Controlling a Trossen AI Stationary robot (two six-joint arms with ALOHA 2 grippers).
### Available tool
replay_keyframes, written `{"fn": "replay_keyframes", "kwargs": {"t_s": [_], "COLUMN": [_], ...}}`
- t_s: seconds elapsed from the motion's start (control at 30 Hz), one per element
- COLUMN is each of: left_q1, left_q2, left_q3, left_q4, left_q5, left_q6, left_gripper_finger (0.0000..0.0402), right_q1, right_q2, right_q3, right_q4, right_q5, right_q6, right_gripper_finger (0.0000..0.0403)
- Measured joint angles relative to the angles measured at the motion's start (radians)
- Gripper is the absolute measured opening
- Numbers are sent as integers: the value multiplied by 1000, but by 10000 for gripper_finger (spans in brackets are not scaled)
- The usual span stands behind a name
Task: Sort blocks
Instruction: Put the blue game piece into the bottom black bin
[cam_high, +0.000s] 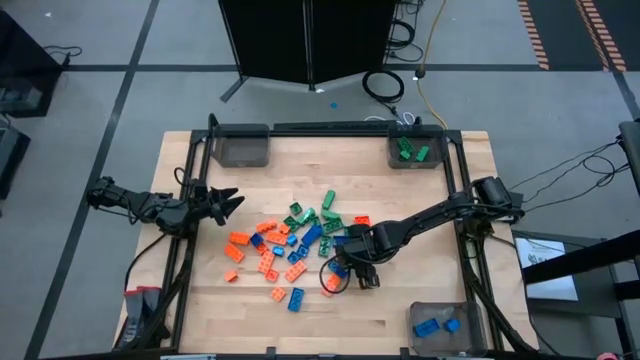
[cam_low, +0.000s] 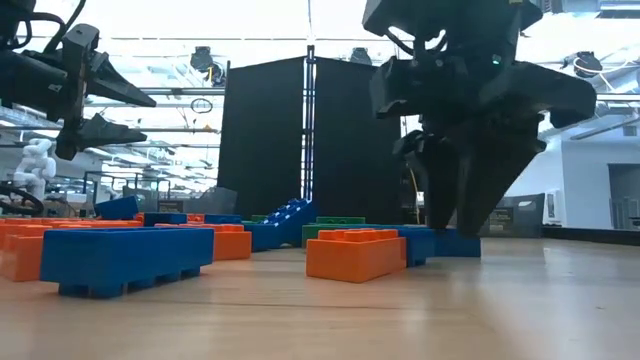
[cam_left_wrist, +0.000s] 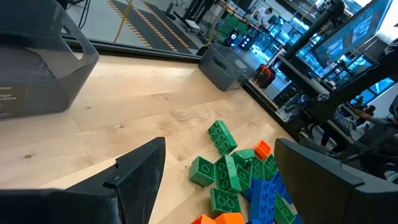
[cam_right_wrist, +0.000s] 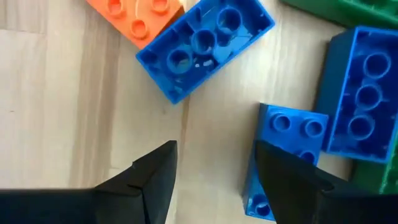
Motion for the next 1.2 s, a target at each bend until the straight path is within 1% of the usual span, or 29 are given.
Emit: {"fn": "replay_keyframes", "kwargs": {"t_s": [0.1,0.27,0.4,0.47,0.77,0.9,1.0,1.1,1.2], "left_q1": [0,0,0,0,0,0,0,0,0], "left_q2": [0,0,0,0,0,0,0,0,1], "left_q3": [0,0,0,0,0,0,0,0,0], "left_q4": [0,0,0,0,0,0,0,0,0], "left_q5": [0,0,0,0,0,0,0,0,0], "left_q6": [0,0,2,16,21,21,21,21,21], "left_gripper_finger": [303,303,303,303,303,303,303,303,303], "right_q1": [10,35,40,38,28,10,-10,-31,-42], "right_q2": [-46,-134,-162,-159,-56,-21,-15,-17,-16], "right_q3": [-7,-4,-4,-2,-9,-49,-91,-117,-122], "right_q4": [-22,-142,-128,-112,-69,-38,-2,13,29], "right_q5": [2,82,163,185,181,182,177,136,99], "right_q6": [52,124,144,146,128,141,183,218,212], "right_gripper_finger": [210,210,210,210,210,210,210,208,184]}}
